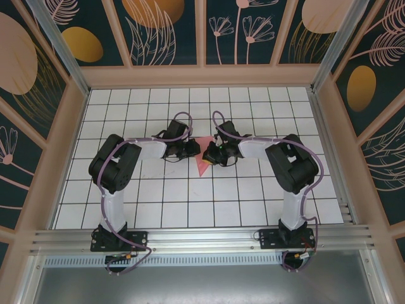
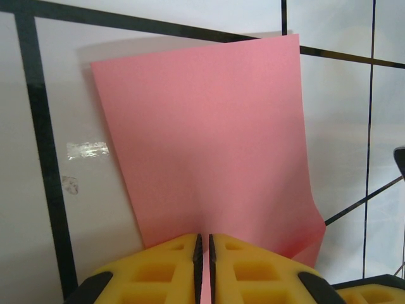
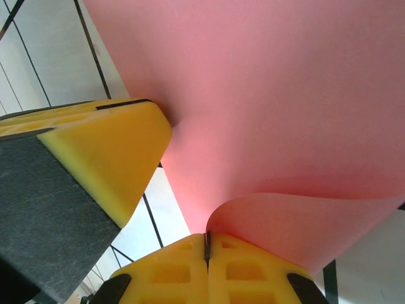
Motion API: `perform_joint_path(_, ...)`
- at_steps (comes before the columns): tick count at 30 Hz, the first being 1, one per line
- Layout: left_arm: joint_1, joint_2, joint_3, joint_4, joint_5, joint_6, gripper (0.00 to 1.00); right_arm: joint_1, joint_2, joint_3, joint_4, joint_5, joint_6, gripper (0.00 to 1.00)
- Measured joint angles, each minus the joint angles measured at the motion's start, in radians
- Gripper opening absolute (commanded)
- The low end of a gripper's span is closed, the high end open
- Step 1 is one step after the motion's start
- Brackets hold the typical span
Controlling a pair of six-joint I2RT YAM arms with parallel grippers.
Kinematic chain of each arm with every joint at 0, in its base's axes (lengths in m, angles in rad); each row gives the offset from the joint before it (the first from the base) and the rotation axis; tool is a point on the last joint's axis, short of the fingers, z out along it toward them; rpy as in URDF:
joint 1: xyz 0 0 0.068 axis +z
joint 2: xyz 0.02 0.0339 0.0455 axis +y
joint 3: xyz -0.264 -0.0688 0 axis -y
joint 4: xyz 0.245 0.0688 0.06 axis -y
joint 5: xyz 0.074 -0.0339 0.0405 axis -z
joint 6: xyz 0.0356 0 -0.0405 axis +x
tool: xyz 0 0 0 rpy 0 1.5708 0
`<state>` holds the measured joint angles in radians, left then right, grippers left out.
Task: Fold a paper plane with a square sheet of paper (pick it up from the middle)
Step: Third fold the triangle at the center of the table.
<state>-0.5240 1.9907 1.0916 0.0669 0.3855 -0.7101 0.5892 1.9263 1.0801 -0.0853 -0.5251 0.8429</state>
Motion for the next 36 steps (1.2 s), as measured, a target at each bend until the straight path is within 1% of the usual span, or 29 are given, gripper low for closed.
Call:
perform_joint_path(31,0.0,0.001,0.0,0.0,0.002,0.0,0.16,0.0,0.043,0.035,-0.013,-0.001,-0.053,0.01)
perform_joint_path(36,0.0,0.001,0.0,0.0,0.002,0.0,0.17,0.0,0.05,0.045,-0.027,-0.004,-0.061,0.03)
